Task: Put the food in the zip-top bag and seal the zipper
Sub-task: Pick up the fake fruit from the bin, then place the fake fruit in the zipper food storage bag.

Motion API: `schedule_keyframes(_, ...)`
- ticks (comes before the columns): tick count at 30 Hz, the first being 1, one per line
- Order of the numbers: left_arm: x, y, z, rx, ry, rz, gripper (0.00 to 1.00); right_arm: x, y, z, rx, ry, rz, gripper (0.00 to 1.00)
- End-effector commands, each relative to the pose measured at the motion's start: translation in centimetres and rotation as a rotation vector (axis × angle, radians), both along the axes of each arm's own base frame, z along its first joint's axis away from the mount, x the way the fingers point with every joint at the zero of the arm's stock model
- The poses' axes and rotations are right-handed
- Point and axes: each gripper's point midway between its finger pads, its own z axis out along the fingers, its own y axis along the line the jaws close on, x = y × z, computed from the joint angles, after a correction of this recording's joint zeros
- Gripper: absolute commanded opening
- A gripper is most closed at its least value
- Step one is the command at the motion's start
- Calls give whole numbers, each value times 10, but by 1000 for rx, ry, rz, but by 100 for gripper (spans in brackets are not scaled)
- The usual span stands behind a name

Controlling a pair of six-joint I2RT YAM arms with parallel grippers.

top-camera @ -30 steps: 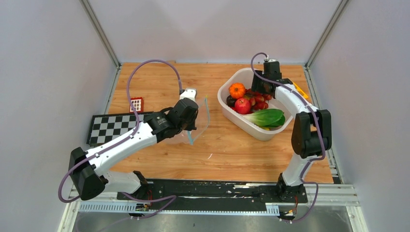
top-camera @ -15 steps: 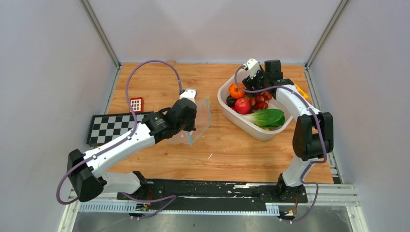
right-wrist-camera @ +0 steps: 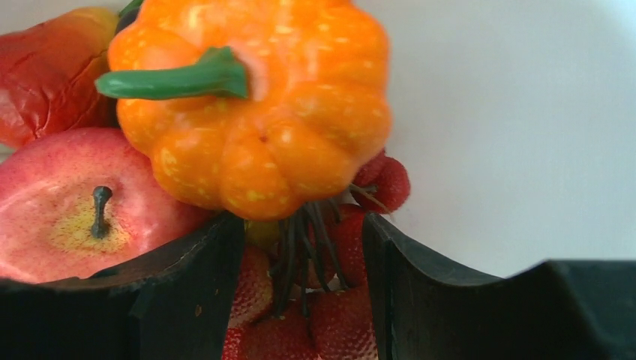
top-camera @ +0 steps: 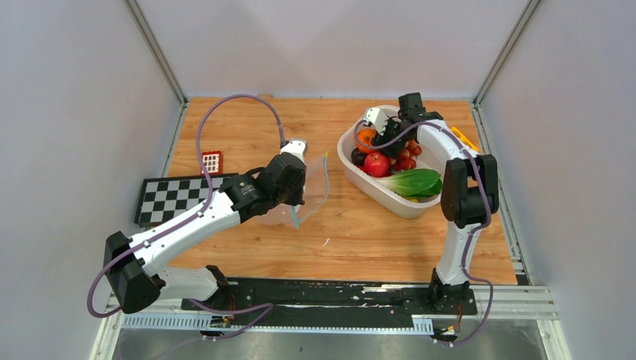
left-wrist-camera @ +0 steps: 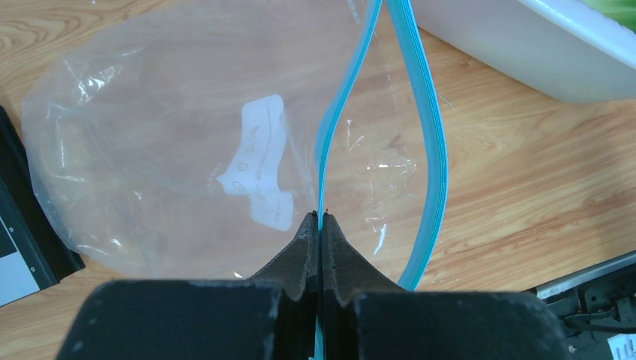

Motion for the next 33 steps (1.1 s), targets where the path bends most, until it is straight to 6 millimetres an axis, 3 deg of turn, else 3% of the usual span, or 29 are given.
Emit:
schedule_keyframes(1, -1, 3, 11, -24, -27, -9, 0, -11, 2, -11, -15, 62, 71, 59)
schedule_keyframes(3, -1, 2, 11, -22, -24, -14, 0, 3, -5, -13, -39, 10, 16, 52)
schedule_keyframes(5, -2, 1, 12, -25, -24, -18, 0, 12, -12, -10, -66, -20, -27, 30)
schedule_keyframes(6, -2, 1, 12, -25, -24, -18, 0, 15, -15, -6, -75, -35, -48, 27)
schedule_keyframes(10, -2, 1, 13, -25, -26, -17, 0, 23, -14, 26, -29, -130, -100, 1)
schedule_keyframes(13, -1, 1, 12, -23, -23, -18, 0, 24, -11, 61, 43, -219, -154, 0)
schedule_keyframes(19, -1, -1, 12, -31, -22, -22, 0, 13, -23, 126, 129, -439, -287, 0)
schedule_keyframes(22, -1, -3, 13, -39, -24, -24, 0, 2, -25, 147, 179, -495, -325, 0)
schedule_keyframes(28, -1, -8, 18, -65, -26, -34, 0, -27, -23, 179, 338, -558, -414, 0)
schedule_keyframes(31, -1, -9, 17, -73, -24, -35, 0, -52, -10, 203, 482, -571, -388, 0)
schedule_keyframes(33, -1, -11, 17, -80, -21, -36, 0, -74, 1, 230, 599, -606, -344, 0)
